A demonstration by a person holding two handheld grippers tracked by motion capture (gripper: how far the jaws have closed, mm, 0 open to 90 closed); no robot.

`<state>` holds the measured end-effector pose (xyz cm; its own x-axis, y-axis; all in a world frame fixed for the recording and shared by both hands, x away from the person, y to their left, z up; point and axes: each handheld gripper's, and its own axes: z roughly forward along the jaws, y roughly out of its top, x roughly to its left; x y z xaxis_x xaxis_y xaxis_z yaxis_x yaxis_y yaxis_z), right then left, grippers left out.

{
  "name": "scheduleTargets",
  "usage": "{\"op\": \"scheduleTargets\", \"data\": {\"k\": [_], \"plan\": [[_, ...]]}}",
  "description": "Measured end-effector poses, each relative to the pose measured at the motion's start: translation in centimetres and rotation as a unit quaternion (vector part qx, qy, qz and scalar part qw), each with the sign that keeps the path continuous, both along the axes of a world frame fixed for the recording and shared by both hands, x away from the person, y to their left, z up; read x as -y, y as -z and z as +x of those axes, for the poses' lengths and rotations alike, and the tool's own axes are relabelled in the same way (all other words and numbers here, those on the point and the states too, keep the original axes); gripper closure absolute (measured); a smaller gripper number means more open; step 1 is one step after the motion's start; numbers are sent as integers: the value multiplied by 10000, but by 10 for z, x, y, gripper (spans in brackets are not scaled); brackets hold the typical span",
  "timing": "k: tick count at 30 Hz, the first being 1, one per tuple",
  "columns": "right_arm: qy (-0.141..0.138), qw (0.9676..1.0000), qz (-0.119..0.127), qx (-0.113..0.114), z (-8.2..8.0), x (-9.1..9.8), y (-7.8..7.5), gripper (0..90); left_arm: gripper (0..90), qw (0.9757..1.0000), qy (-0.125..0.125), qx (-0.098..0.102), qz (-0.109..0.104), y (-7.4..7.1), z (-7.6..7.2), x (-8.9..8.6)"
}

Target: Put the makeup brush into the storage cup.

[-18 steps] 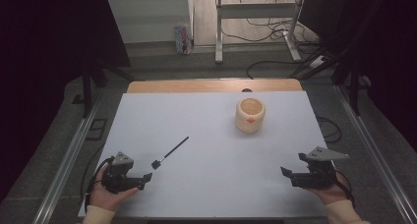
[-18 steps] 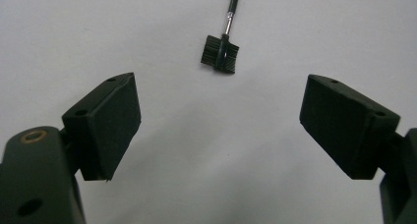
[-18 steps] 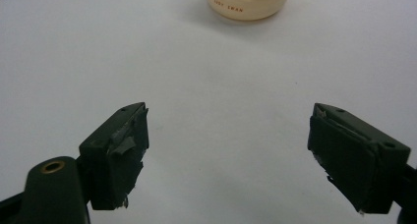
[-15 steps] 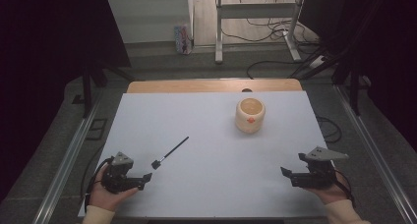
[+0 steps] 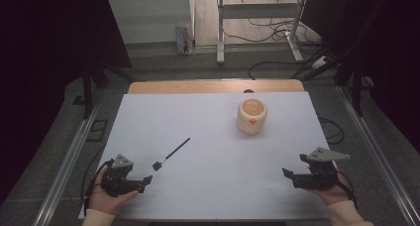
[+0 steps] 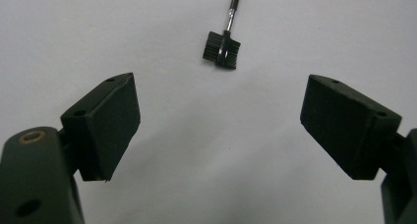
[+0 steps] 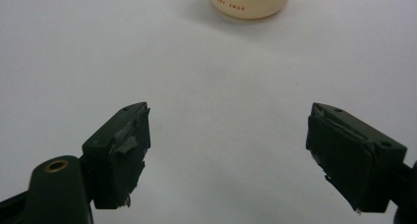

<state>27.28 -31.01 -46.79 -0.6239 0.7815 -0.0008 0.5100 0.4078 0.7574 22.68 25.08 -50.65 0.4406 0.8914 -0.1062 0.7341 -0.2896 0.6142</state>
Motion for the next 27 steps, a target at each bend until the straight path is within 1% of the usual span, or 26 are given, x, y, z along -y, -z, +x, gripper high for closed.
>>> {"op": "scheduleTargets", "data": {"k": [6, 10, 15, 17, 23, 27], "plan": [[13, 10000, -3, -11, 0, 1, 0, 170, 158, 10000, 5, 4, 7, 0, 1, 1], [41, 10000, -15, 42, 0, 2, 0, 170, 158, 10000, -5, 13, 42, 0, 1, 2], [37, 10000, -50, 0, 2, 5, 3, 170, 157, 10000, -33, 32, 50, -2, 2, 2], [49, 10000, -56, -16, 2, 6, 3, 172, 156, 10000, -10, 52, 83, -3, 2, 4], [69, 10000, -48, 6, 2, 7, 2, 175, 157, 9999, -6, 77, 101, -4, 1, 3], [76, 9999, -89, -26, 2, 6, 3, 178, 158, 9998, 8, 126, 170, -8, 2, 5]]}}
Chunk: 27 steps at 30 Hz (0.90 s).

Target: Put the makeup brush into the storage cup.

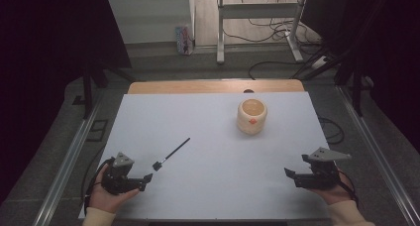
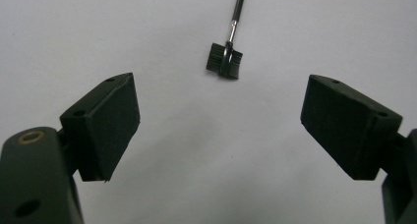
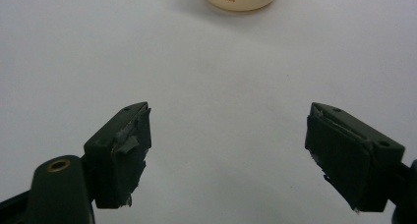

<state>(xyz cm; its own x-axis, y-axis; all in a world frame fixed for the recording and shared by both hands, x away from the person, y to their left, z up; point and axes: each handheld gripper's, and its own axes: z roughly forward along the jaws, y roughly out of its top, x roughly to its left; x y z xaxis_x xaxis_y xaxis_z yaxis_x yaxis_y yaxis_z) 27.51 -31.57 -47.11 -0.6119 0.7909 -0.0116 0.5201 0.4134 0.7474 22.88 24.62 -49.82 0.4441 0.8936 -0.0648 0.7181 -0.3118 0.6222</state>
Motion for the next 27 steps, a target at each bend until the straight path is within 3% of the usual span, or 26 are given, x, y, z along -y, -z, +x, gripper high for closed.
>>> {"op": "scheduleTargets", "data": {"k": [7, 20, 27], "plan": [[49, 10000, -27, -6, 0, 1, 0, 180, 162, 9996, 177, 95, 192, -11, 5, 12], [10, 10000, -80, -10, 0, -1, 1, 181, 184, 9980, 482, 30, 408, -36, 29, 30], [7, 9999, -133, -24, -1, 0, 2, 182, 194, 9964, 653, -84, 539, -37, 41, 40]]}}
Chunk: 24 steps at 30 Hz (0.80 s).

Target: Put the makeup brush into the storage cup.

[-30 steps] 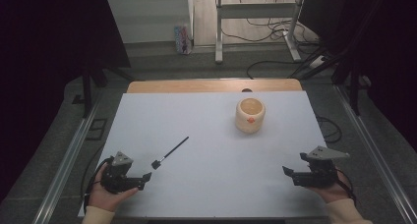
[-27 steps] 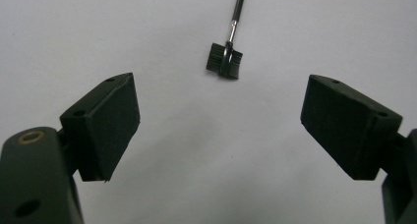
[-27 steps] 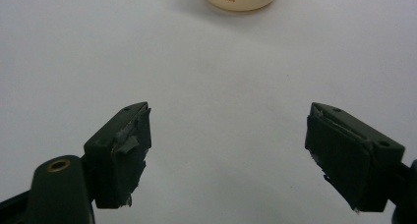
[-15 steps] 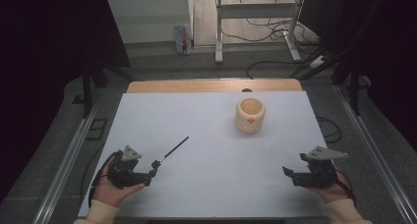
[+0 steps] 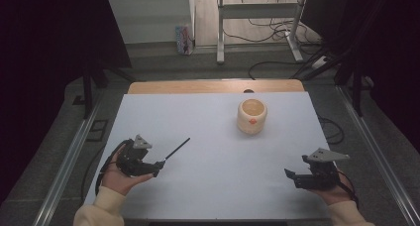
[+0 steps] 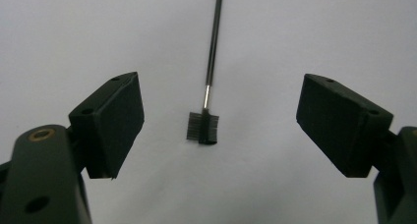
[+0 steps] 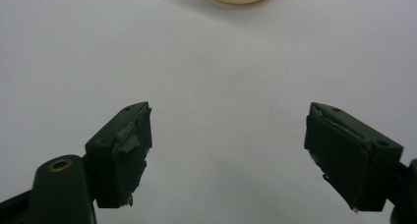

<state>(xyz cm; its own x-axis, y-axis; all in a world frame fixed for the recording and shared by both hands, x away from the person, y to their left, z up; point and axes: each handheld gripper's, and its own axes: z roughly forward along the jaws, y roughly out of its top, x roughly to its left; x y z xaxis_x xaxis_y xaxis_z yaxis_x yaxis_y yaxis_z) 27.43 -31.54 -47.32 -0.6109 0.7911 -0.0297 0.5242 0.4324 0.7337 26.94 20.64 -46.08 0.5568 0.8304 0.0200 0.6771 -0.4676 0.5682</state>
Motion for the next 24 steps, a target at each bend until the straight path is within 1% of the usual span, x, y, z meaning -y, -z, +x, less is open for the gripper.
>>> {"op": "scheduleTargets", "data": {"k": [5, 8, 10, 11, 15, 24], "plan": [[-7, 10000, -12, 2, -1, 0, 0, 182, 205, 9998, 115, -144, 69, 2, 10, 7], [-11, 10000, -19, 1, -1, 0, 0, 182, 211, 9995, 123, -266, 121, 5, 15, 9], [-13, 10000, -25, 4, -1, 0, 0, 182, 216, 9995, 124, -282, 120, 6, 16, 10], [-24, 10000, -33, -1, -1, 0, 1, 182, 219, 9993, 119, -328, 155, 7, 18, 9], [-19, 10000, -51, -22, -1, 0, 1, 182, 222, 9992, 108, -363, 144, 8, 21, 9], [-26, 10000, -86, -40, -1, -1, 2, 183, 234, 9987, 148, -425, 231, 6, 29, 9]]}}
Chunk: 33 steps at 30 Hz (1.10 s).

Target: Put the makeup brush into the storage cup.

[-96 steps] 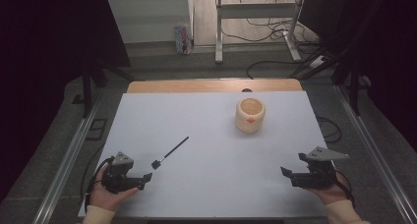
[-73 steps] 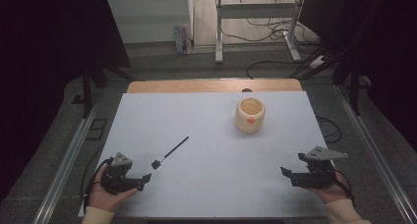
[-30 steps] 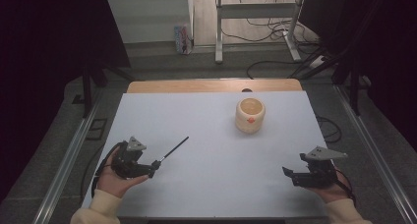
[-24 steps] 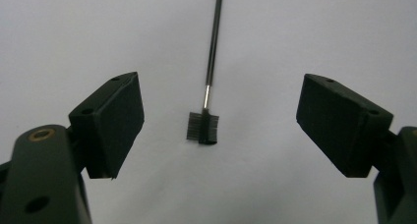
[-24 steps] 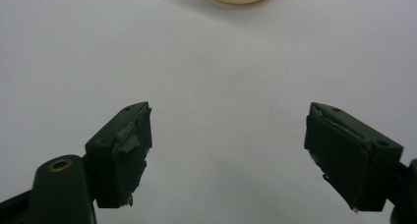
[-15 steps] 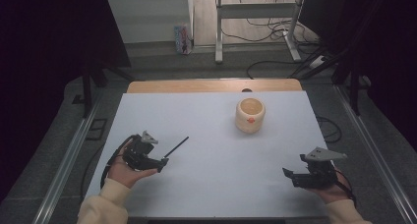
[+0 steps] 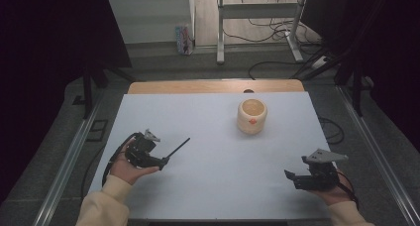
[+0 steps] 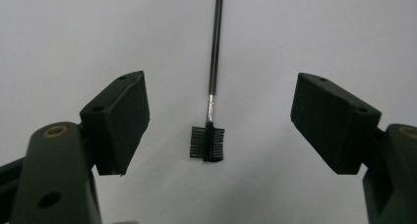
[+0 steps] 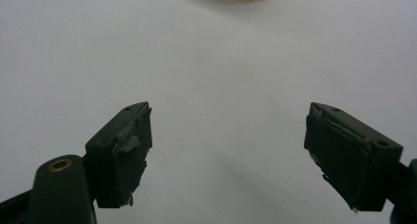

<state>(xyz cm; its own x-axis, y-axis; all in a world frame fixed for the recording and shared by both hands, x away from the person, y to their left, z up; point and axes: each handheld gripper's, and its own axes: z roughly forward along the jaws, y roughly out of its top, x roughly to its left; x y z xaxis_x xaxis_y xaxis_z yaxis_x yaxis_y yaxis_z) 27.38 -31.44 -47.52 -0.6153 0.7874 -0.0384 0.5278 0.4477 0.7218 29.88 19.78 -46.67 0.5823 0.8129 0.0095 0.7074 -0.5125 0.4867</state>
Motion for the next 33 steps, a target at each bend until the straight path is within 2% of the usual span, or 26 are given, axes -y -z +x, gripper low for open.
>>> {"op": "scheduleTargets", "data": {"k": [4, 10, 20, 33], "plan": [[5, 10000, -10, -4, 0, 0, 0, 183, 242, 10000, 45, 25, 30, -2, 2, 3], [3, 10000, -18, 17, 0, 0, 0, 184, 250, 9998, 116, -71, 154, -1, 10, 6], [17, 10000, -40, 10, 0, 0, 1, 184, 250, 9993, 207, -187, 236, 0, 18, 9], [15, 10000, -78, -13, 0, -1, 1, 184, 263, 9976, 305, -492, 392, 12, 34, 17]]}}
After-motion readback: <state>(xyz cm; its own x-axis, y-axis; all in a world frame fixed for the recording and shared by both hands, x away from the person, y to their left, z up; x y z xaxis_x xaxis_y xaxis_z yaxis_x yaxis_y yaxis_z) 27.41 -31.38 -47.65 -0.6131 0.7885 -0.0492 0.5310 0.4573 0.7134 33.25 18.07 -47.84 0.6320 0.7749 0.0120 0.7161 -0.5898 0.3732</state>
